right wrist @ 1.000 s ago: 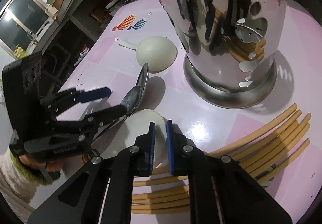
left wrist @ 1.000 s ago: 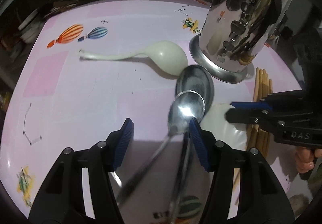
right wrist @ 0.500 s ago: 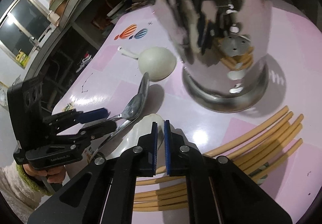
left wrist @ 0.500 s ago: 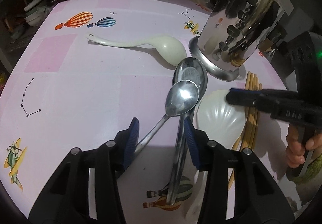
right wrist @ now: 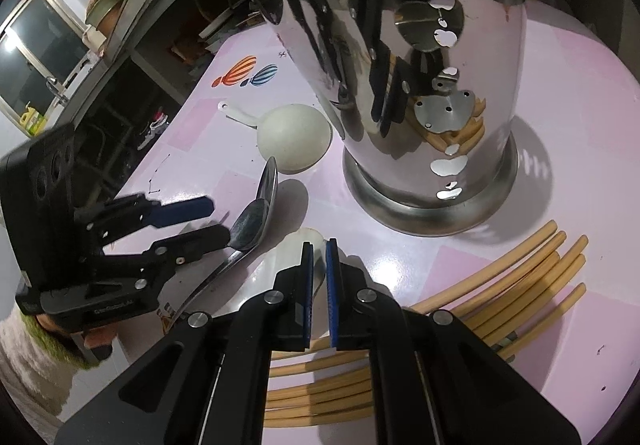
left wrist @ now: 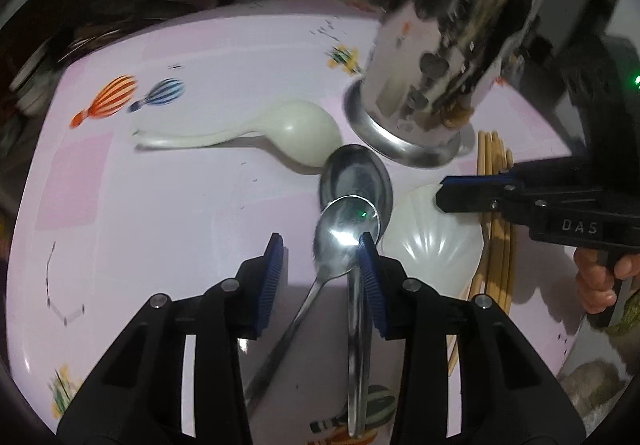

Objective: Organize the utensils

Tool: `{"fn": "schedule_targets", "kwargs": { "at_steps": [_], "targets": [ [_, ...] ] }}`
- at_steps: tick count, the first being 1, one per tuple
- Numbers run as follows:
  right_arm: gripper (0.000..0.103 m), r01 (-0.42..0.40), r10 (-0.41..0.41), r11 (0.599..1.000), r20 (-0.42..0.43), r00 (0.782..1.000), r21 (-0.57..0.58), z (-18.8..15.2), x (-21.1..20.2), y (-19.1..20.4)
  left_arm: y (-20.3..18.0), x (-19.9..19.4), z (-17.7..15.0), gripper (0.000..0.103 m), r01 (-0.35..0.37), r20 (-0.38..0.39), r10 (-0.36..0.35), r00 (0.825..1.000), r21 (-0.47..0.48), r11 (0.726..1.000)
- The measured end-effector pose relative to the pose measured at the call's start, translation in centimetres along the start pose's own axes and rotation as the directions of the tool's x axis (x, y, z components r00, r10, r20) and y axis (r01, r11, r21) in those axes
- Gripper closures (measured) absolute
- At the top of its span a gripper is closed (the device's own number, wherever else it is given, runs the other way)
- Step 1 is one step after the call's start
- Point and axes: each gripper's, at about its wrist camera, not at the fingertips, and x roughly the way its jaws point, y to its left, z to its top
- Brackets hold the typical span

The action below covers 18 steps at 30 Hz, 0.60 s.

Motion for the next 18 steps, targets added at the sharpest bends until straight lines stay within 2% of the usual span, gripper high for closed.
{"fn": "schedule_targets", "kwargs": {
  "at_steps": [7,15,18],
  "targets": [
    [0.096,-0.010,0.010,1.000,-0.001,1.000,0.002,0.0,0.1,-0.2,-0.7,1.5,1.5,0.066,-0.015,-0.055,0.019,0.998,0.069,0.997],
    [0.096,-0.021,0.021,1.000,0.002,1.000,0.011,-0.2,0.0,-0.8,-0.1,2.0,2.5,0.067,0.031,-0.094,-0.026,0.995,0.045,0.999],
    [0.096,-0.023,0.023,1.000,0.003,1.000,0.014,-0.3,-0.2,-0.9,-0.1,2.2,2.8,0.072,0.049,-0.102,-0.044,0.994,0.038,0.998]
  ]
}}
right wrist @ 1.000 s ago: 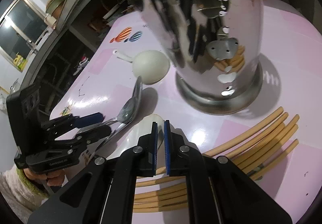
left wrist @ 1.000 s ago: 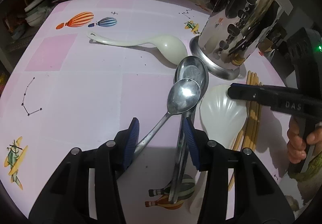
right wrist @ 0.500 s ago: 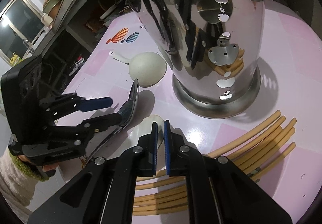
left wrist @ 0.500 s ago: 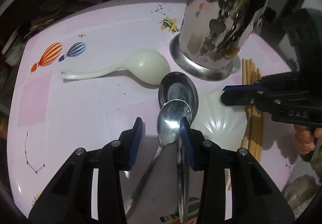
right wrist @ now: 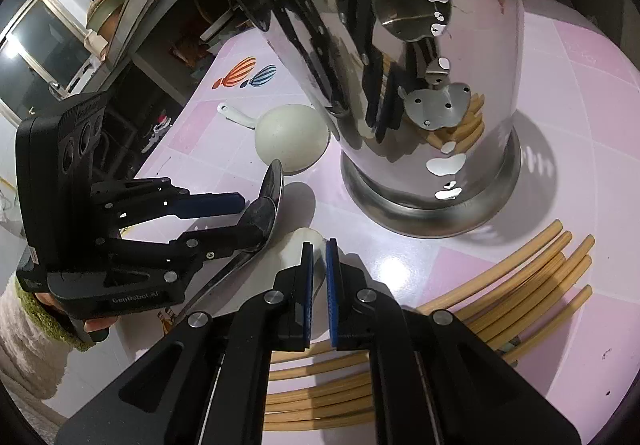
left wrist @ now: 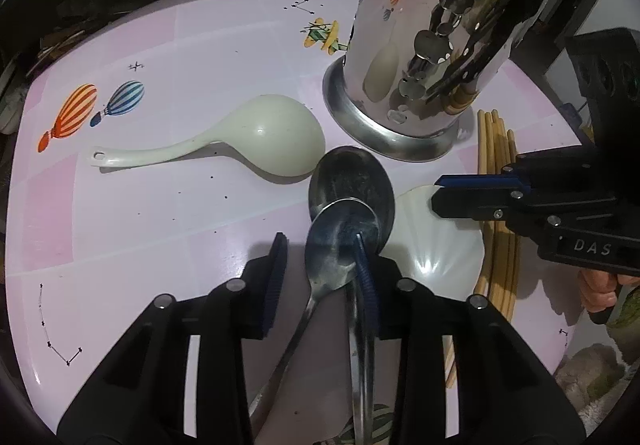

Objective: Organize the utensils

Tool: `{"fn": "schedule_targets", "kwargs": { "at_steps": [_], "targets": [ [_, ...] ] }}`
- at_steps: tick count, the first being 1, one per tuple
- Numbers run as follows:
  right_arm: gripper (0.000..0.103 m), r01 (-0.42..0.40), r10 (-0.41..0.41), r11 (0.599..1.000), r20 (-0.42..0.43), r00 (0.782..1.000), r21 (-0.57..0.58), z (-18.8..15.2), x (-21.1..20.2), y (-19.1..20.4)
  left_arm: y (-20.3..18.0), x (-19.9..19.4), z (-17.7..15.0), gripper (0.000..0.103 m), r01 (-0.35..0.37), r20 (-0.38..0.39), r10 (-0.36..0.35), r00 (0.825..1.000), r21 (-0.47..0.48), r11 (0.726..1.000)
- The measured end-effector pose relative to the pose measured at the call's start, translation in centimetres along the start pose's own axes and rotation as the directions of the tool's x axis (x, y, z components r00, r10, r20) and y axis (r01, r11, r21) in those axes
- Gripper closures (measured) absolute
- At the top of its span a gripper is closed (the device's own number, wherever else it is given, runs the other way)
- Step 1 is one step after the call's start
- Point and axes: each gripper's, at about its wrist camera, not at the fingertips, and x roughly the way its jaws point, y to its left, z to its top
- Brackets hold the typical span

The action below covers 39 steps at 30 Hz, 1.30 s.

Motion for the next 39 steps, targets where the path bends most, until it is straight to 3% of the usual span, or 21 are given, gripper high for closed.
{"fn": "schedule_targets", "kwargs": {
  "at_steps": [6,14,23,34,39],
  "targets": [
    [0.096,-0.001,0.001,1.000,0.001,1.000,0.002,-0.3,-0.1,-0.2,0.0,0.2,0.1,0.080,0.012,-0.005,-0.012,1.000,0.005,1.000],
    [0.096,0.000,0.000,1.000,0.002,1.000,0.005,-0.1,-0.3,-0.3,-0.1,-0.1,-0.5,0.103,-0.008,0.004,0.008,1.000,-0.017,1.000],
    [0.096,0.006,-0.006,1.000,0.004,1.000,0.004,-0.1,-0.6,-0.4,-0.3,-1.9,-1.2,0.103,0.008,0.056,-0.007,0.998,-0.022,1.000],
    [0.096,0.006,-0.006,1.000,-0.006,1.000,0.001,0.6,-0.1,0.2,0.9,-1.0,-2.9,0.097,-0.039,-0.007,0.039,0.999,-0.080,0.996],
    [0.096,0.016,-0.016,1.000,-0.010,1.000,-0.021,1.1,0.4,1.1,1.3,-1.5,-3.7,0.097,-0.020,-0.011,0.018,1.000,-0.173,0.985]
  ]
}}
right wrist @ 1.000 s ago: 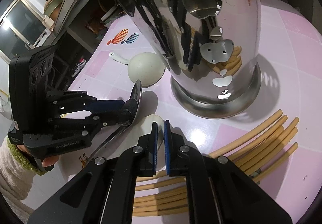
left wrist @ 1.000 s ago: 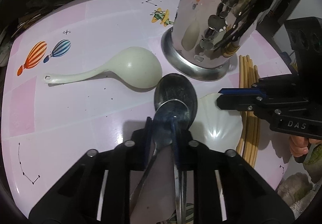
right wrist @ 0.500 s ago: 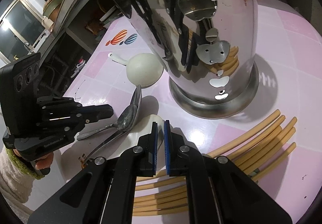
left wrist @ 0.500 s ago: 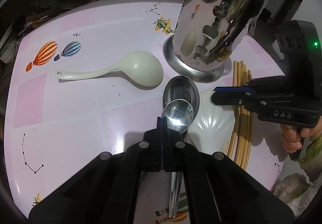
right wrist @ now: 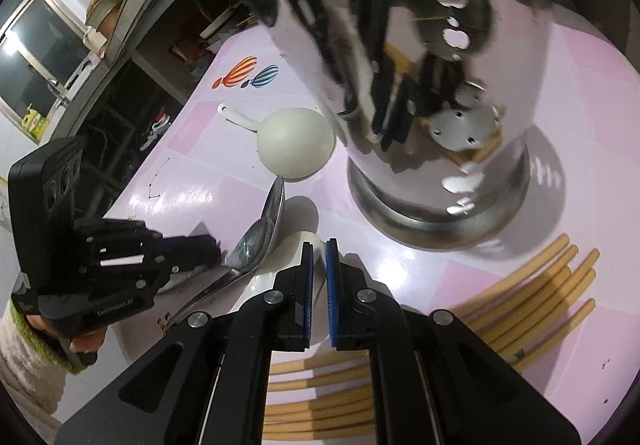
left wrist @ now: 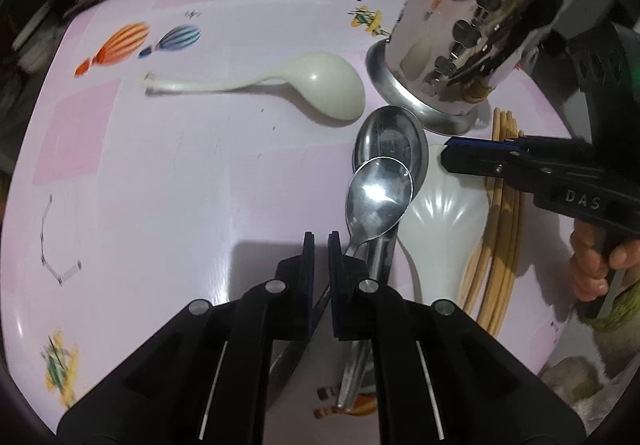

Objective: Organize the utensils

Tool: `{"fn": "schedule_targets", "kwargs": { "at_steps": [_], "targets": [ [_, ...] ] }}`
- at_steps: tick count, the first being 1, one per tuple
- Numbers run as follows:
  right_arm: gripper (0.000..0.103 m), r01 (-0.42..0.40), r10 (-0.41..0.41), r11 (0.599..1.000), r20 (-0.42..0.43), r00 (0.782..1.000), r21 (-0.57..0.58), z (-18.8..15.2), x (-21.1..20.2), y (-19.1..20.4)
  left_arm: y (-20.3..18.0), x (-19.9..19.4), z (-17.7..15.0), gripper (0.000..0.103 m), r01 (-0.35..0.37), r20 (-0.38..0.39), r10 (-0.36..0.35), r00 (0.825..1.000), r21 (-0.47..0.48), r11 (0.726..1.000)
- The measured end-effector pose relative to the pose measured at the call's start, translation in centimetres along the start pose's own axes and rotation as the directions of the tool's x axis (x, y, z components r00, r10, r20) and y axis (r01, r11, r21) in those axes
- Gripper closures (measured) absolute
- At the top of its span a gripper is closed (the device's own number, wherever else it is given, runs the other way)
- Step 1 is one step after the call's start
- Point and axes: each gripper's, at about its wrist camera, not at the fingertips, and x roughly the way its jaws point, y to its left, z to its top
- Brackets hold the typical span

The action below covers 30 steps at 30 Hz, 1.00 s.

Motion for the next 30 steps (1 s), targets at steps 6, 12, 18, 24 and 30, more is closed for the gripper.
{"fn": "schedule_targets", "kwargs": {
  "at_steps": [6,12,18,24,30],
  "targets": [
    [0.096,0.009,-0.009,1.000,0.004,1.000,-0.018,0.5,0.5,1.0,0.9,-0.7,-2.2,0.097,0.069,0.016,-0.068,0.998,-0.134,0.989],
    [0.096,0.010,-0.010,1.000,0.006,1.000,-0.028,0.7,0.8,1.1,1.0,-1.3,-5.2,0.095,0.159,0.049,-0.152,0.987,-0.239,0.958],
    [0.096,0.017,-0.017,0.999,0.007,1.000,-0.032,0.6,0.6,1.0,0.4,-1.7,-7.1,0.075,0.240,0.098,-0.222,0.970,-0.251,0.938],
    [0.096,0.023,-0.023,0.999,0.012,1.000,-0.025,0.2,0.2,0.7,-0.3,-3.2,-5.4,0.052,0.160,0.162,-0.136,0.977,-0.148,0.976],
    [0.096,0.012,-0.012,1.000,0.013,1.000,-0.007,0.0,0.1,0.2,0.7,-1.9,-2.4,0.049,0.143,0.174,-0.121,0.977,-0.120,0.982]
  ]
}}
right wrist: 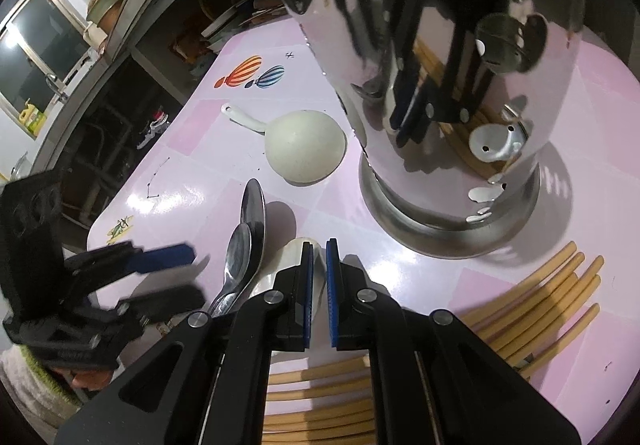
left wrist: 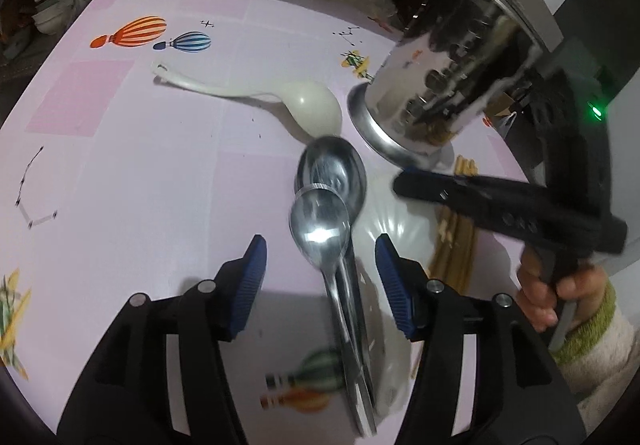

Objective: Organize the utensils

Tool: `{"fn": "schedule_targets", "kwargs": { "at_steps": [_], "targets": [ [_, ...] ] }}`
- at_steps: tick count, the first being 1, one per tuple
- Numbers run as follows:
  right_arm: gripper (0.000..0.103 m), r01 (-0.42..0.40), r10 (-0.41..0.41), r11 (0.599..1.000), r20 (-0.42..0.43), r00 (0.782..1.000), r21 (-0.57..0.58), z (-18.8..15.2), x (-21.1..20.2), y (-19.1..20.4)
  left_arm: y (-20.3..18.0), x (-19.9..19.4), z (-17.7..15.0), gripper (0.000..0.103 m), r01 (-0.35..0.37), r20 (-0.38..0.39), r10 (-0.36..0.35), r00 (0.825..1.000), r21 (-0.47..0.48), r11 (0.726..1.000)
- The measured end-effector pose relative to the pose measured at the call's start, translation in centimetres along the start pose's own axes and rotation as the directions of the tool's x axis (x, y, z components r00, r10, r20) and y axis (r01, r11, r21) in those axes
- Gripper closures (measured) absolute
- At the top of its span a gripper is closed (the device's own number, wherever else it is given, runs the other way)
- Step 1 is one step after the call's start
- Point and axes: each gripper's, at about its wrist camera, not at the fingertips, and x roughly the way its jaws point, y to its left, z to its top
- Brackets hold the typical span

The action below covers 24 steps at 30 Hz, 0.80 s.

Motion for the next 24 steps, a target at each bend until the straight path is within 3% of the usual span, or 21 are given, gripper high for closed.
{"fn": "schedule_targets", "kwargs": {
  "at_steps": [9,19,24],
  "targets": [
    [0.096,-0.011,0.011,1.000,0.000,1.000,0.005,-0.1,0.1,-0.4,0.2,3.0,2.5,0.053,-0.014,-0.031,0.016,0.999,0.051,0.999],
    [0.096,-0.012,0.012,1.000,0.002,1.000,0.010,0.0,0.0,-0.3,0.1,2.8,2.6,0.072,-0.020,-0.049,0.024,0.998,0.082,0.996],
    [0.096,-0.012,0.012,1.000,0.003,1.000,0.011,0.0,0.0,-0.3,0.0,3.0,2.7,0.072,-0.017,-0.057,0.022,0.998,0.092,0.996]
  ]
}}
